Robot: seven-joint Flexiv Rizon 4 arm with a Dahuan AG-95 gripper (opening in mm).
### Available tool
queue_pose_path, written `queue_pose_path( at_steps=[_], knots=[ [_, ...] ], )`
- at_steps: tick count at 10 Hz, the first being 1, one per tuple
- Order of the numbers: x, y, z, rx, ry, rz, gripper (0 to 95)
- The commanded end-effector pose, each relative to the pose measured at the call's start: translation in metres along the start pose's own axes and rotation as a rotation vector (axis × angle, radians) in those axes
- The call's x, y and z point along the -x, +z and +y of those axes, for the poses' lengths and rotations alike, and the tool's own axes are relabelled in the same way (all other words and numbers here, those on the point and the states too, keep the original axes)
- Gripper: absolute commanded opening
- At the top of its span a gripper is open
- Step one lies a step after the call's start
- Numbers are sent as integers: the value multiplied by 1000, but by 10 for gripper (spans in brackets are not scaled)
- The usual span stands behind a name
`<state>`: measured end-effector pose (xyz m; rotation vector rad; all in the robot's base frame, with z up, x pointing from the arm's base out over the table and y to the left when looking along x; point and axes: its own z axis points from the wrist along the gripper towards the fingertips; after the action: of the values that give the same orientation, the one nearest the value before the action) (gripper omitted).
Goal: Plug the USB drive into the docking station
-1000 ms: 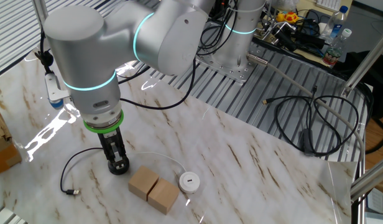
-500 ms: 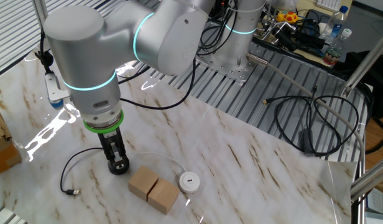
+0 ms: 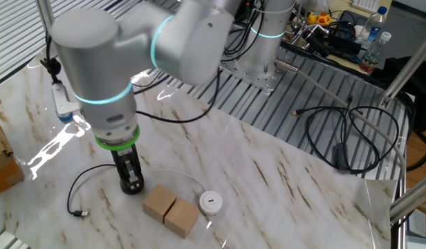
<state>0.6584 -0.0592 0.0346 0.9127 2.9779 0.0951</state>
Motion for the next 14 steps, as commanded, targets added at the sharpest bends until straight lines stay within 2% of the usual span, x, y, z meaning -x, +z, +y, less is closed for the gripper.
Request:
queue_pose_path(
  at_steps=[1, 11, 14],
  knots=[
    [-3, -14, -8, 1, -17, 5, 190],
    [-4, -14, -9, 5, 13, -3, 190],
    [-5, -9, -8, 10, 23, -15, 190]
  ],
)
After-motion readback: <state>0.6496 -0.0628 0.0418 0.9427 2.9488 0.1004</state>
